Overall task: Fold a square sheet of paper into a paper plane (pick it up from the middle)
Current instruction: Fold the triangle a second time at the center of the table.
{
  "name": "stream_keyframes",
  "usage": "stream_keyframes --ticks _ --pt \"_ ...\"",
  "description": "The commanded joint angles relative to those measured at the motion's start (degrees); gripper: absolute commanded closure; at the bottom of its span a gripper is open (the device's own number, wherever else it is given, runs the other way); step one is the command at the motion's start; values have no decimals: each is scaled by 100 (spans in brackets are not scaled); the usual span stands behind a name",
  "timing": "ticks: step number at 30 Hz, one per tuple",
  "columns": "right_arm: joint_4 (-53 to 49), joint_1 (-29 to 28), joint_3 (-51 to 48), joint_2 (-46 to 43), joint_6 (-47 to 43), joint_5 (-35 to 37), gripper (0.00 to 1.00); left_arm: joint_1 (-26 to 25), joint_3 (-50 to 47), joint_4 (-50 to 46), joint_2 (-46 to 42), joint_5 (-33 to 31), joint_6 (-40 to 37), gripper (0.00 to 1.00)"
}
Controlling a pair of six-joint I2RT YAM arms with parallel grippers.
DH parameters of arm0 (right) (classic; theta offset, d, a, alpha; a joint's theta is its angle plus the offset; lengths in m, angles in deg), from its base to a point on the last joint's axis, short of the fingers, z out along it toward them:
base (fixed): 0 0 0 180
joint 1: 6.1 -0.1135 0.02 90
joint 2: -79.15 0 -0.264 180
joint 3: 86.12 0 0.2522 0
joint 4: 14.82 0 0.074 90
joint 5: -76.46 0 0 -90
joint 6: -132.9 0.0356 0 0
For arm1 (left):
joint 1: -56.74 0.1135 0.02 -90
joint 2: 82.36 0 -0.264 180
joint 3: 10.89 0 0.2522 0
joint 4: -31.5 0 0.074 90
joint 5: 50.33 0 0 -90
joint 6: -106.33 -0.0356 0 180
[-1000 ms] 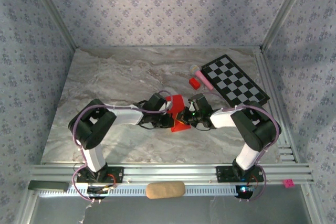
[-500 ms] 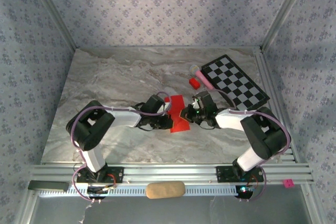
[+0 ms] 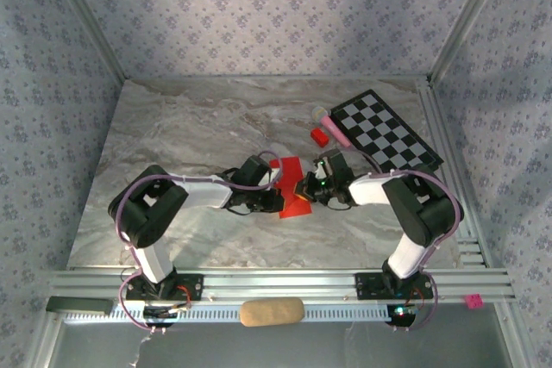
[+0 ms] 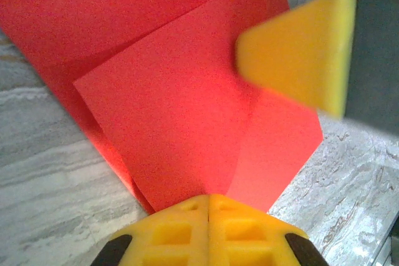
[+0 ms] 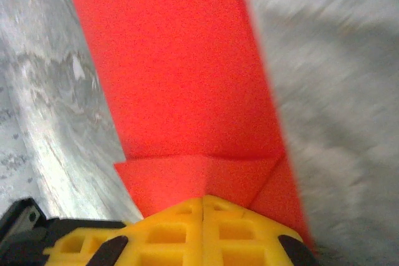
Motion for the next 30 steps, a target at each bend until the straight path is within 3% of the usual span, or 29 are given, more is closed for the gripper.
stream_keyframes --ticks 1,8,13,17,30 --pt "-134 304 94 132 -59 115 97 39 -159 -950 170 -443 -144 100" --pt "-551 660 306 -100 -316 279 96 36 -165 -964 157 -452 -167 100" --pt "-617 438 352 -486 -532 20 95 43 -150 -963 84 -450 -171 100" --pt "-523 95 410 -312 -522 -217 96 39 -116 -977 39 -452 -180 100" --pt "-614 26 -5 77 -351 296 100 43 2 -910 -414 -378 -88 100"
